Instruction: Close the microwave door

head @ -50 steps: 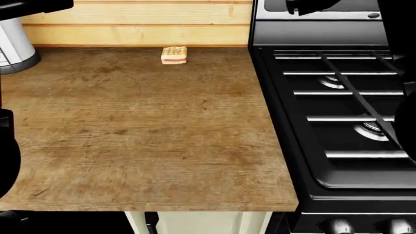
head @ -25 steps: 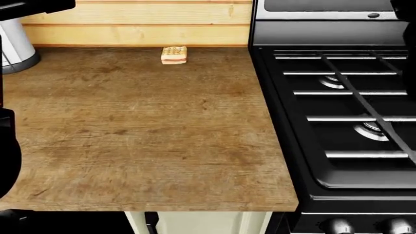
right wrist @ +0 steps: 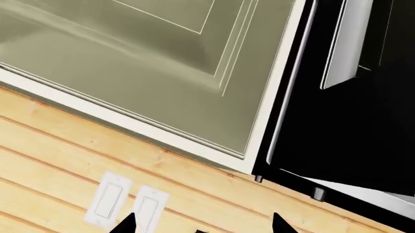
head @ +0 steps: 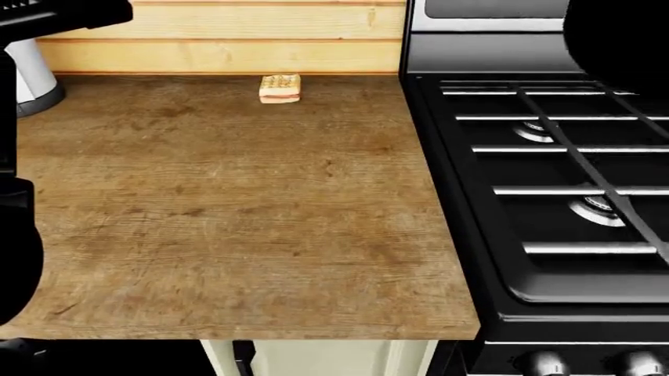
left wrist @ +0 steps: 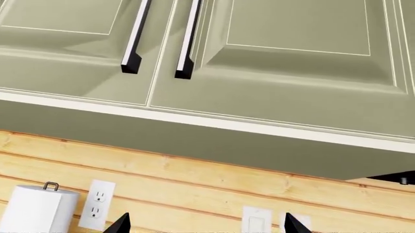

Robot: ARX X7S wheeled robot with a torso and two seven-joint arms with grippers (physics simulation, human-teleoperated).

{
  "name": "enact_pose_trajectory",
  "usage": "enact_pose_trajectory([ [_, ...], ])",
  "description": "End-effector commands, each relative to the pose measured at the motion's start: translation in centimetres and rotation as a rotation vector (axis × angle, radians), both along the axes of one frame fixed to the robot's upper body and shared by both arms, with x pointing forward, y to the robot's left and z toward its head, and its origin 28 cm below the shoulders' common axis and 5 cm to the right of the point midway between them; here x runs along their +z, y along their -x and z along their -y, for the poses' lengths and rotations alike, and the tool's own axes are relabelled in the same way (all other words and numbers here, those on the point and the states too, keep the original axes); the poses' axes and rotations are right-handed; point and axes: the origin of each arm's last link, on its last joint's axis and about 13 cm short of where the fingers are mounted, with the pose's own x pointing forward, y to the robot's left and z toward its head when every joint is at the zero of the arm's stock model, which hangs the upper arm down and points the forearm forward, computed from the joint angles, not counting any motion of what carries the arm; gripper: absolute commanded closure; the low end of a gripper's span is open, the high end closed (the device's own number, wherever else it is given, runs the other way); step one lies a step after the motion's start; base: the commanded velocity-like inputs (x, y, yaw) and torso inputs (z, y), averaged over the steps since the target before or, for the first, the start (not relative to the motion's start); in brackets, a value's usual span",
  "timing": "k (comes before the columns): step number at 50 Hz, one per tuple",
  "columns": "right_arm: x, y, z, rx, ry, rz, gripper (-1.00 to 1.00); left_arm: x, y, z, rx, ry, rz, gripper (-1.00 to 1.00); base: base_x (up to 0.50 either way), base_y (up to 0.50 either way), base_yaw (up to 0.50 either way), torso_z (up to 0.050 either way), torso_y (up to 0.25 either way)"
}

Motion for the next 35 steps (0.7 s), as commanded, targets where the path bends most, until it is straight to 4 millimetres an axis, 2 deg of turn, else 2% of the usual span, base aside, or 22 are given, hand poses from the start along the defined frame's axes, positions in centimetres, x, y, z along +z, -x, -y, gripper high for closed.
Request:
enact_pose_trajectory([
  [1,2.1,-0.6,-1.4,0.021,0.005,0.029,-1.00,-0.1,0.0,0.1,-0.005,-0.004,-0.006,-1.00,0.00,0.00,0.00,0.000,0.000],
  [14,4.3,-0.6,-2.9,0.052,0.001,0.058,-1.00,-0.3,0.0,0.2,-0.009,-0.008,-0.011,-1.00,0.00,0.00,0.00,0.000,0.000],
  [35,6.7,-1.0,-3.7,0.060,-0.014,0.087,-1.00,-0.6,0.0,0.5,-0.023,-0.014,-0.020,-1.00,0.00,0.00,0.00,0.000,0.000],
])
